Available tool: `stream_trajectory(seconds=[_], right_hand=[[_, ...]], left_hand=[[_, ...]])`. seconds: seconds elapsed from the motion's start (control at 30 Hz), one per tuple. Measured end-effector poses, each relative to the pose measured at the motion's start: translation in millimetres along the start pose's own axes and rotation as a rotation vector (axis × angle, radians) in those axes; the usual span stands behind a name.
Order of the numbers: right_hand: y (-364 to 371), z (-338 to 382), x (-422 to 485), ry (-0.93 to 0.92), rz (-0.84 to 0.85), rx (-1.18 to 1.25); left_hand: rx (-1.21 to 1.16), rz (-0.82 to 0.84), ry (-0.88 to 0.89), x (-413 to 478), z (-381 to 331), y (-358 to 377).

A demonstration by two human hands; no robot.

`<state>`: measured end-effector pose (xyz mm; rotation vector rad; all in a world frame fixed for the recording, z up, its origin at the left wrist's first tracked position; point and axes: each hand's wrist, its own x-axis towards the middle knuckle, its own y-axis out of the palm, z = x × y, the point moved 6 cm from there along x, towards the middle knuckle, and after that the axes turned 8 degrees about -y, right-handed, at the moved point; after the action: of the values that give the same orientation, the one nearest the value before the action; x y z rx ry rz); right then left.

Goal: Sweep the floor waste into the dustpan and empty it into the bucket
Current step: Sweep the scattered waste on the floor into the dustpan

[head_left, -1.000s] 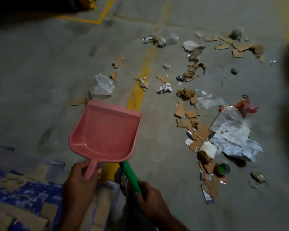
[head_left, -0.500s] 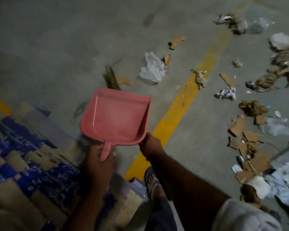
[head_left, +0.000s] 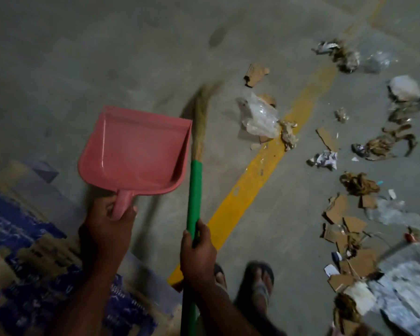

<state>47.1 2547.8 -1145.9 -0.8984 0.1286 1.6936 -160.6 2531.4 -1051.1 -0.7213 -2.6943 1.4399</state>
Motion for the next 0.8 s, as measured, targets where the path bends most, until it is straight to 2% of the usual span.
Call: stream_trajectory(seconds=[0.13, 0.27, 0.4, 0.5, 0.63, 0.73, 0.8], right_hand=[[7.4, 32.0, 67.6, -0.057, 0.089, -0.089], [-6.9, 32.2, 144.8, 0.076, 0.135, -0.152], [-48.8, 21.3, 190.2, 0.216, 0.077, -0.161], [-81.6, -4.0, 209.8, 0.253, -0.081, -0.185], [-127.8, 22.8, 205.6, 0.382, -0.232, -0.012], [-133.0, 23.2, 198.9, 0.315, -0.344, 0.049], [-109.7, 13.1, 199.7, 0.276, -0.279, 0.086]], left_hand=[[0.007, 0.03, 0.003, 18.6, -23.3, 9.0], [0.05, 0.056, -0.108, 36.2, -34.9, 24.7], [0.09, 0.051, -0.098, 55.4, -65.7, 50.4], [0.092, 0.089, -0.103, 67.1, -100.6, 74.4], [0.104, 0.133, -0.08, 81.9, -148.1, 103.1], [0.083, 0.144, -0.02, 90.0, -188.2, 122.1], [0.065, 0.17, 0.027, 94.8, -214.5, 135.1]])
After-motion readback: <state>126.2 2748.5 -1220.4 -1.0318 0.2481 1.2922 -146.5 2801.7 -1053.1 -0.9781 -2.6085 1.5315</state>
